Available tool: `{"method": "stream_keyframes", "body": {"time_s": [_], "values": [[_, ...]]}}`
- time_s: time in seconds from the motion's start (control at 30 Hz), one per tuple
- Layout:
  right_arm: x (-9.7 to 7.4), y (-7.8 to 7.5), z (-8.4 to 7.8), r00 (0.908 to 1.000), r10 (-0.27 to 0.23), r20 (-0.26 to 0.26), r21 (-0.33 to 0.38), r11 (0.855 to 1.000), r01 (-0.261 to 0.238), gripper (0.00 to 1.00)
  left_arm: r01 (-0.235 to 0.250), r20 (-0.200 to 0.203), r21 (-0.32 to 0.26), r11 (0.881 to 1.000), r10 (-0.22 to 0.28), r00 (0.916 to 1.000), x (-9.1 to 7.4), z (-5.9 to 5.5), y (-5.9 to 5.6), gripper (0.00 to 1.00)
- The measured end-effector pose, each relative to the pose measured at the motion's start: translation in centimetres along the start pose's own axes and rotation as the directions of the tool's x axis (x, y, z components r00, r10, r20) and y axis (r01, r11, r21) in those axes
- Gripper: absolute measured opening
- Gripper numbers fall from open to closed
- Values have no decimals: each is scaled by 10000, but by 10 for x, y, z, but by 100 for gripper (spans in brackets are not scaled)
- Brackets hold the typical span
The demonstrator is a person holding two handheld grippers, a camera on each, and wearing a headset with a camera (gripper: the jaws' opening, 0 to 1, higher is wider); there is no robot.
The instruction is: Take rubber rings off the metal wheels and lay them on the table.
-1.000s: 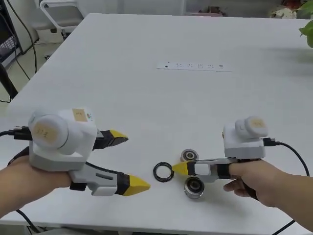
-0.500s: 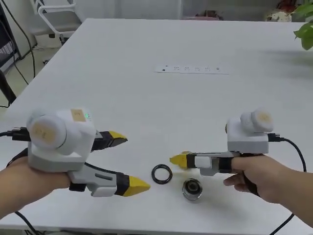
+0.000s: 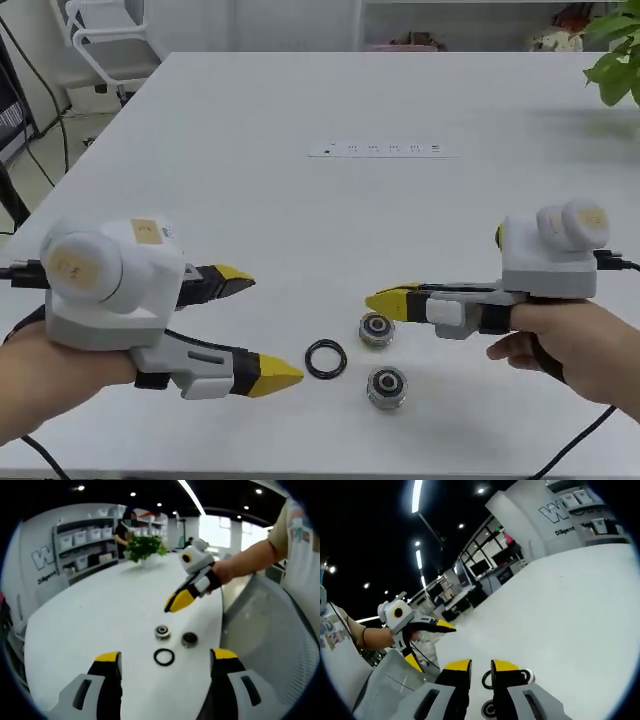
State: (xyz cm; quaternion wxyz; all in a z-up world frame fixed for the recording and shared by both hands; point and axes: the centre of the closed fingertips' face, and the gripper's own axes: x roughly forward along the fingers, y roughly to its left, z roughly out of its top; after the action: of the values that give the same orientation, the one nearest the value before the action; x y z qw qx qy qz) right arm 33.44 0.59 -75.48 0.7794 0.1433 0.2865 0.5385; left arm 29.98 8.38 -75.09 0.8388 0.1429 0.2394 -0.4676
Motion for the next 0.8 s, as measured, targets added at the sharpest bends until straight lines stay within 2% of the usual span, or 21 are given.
{"method": "stream_keyframes", "body": {"time_s": [0.23, 0.37, 0.5, 0.7, 0.8], "values": [[-20, 9, 6, 9999, -112, 84, -680, 9976, 117, 18, -41, 173, -8, 10000, 41, 9998, -6, 8, -4, 74], [-32, 11, 7, 9993, -316, 217, -1094, 9934, 338, 23, -79, 234, 25, 10000, 78, 9997, -11, 11, -6, 74], [-44, 10, 2, 9982, -594, 118, -1576, 9857, 605, 27, -189, 321, -14, 9998, 190, 9993, -17, 13, -5, 74], [-57, 13, -5, 9972, -741, 105, -2036, 9762, 747, 38, -273, 352, -90, 9996, 276, 9990, -23, 12, -8, 75], [-64, 13, -9, 9955, -944, 76, -2459, 9648, 934, 42, -300, 387, -123, 9995, 304, 9988, -26, 12, -11, 75]]}}
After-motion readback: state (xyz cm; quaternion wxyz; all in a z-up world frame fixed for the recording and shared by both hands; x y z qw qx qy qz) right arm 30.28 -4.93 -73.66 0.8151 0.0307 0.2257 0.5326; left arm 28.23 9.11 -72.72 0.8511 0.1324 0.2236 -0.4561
